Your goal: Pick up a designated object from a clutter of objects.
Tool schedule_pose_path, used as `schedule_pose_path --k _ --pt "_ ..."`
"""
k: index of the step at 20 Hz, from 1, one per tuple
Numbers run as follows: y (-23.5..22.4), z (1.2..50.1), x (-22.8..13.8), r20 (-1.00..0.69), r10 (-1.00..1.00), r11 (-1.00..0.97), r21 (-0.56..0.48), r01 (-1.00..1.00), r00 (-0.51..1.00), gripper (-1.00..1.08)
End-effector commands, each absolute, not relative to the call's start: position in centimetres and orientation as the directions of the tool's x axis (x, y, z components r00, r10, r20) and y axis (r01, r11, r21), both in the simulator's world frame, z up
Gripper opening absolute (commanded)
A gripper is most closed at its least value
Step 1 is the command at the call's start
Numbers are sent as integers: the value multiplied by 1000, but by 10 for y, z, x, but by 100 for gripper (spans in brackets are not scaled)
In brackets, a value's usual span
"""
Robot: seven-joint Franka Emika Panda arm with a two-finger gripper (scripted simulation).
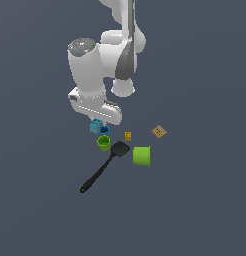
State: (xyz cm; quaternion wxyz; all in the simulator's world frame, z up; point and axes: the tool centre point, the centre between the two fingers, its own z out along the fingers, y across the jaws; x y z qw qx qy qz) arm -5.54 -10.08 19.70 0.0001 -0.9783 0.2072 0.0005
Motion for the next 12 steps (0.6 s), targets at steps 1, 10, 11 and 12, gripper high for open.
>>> schedule_pose_path --k 1,10,11,12 --pt "-90 216 -64 0 -406 -914 1 -406 914 -100" --pt "-48 290 -96 1 -406 -914 4 -406 914 -100" --pt "-43 298 -99 2 -406 -914 4 -406 914 -100" --pt "-38 306 -103 2 -406 -914 4 -406 914 -100"
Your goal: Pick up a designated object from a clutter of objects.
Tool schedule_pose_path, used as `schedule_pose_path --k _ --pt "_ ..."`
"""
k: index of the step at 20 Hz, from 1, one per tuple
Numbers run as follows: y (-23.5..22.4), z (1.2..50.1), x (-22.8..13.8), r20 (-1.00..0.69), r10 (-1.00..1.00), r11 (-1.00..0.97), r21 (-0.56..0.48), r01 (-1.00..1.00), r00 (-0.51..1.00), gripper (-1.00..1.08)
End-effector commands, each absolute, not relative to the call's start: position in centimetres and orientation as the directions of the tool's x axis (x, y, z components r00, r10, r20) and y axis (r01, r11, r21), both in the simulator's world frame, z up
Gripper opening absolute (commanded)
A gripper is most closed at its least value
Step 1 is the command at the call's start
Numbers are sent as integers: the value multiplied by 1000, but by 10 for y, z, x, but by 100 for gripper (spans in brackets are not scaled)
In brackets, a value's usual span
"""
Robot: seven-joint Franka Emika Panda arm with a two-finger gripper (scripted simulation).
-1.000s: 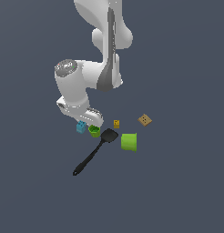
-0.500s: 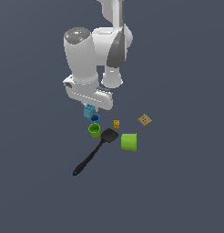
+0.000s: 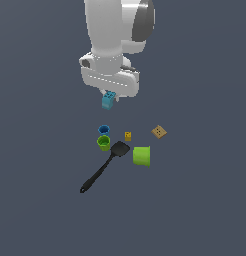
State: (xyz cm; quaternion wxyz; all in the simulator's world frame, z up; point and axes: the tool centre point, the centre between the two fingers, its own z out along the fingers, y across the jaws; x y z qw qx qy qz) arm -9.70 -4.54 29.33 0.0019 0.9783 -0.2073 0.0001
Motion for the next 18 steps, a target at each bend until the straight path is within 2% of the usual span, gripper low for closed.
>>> schedule_pose_path --k 1,10,18 --pt "-33 315 -106 2 -406 -914 4 -406 914 -100" --pt "3 376 -130 1 -405 -914 3 -405 914 -100" --pt "20 406 -141 0 -405 -914 1 -405 914 -100"
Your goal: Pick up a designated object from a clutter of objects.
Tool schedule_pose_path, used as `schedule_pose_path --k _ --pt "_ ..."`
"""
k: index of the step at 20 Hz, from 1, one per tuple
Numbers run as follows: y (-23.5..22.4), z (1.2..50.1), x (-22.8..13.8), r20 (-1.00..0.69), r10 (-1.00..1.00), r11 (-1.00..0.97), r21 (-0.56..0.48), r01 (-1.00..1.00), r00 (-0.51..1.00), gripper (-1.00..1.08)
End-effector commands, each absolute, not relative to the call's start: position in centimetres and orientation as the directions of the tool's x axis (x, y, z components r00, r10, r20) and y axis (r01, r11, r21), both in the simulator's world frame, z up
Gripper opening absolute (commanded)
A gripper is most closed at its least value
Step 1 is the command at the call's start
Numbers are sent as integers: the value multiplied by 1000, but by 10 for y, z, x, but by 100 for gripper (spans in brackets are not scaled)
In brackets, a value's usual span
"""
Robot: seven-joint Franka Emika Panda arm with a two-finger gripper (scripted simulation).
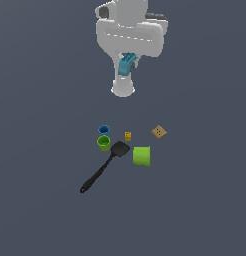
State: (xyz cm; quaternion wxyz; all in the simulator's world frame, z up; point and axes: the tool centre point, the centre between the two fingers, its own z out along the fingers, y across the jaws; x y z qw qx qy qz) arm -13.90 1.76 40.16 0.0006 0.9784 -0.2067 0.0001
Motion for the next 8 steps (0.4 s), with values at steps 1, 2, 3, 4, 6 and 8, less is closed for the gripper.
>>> schedule_pose_path --k 1,2,3,4,6,8 --pt "21 408 -141 0 -405 -914 1 -405 914 -100" --pt "22 409 -141 0 -405 -914 1 -405 914 -100" --pt "22 410 -141 0 -405 -914 0 -405 914 -100" --pt "23 410 -141 0 -405 -914 0 -405 914 -100" --pt "22 410 -141 0 -405 -914 0 -405 914 -100" --pt "22 409 -140 0 -405 -914 0 -405 914 -100"
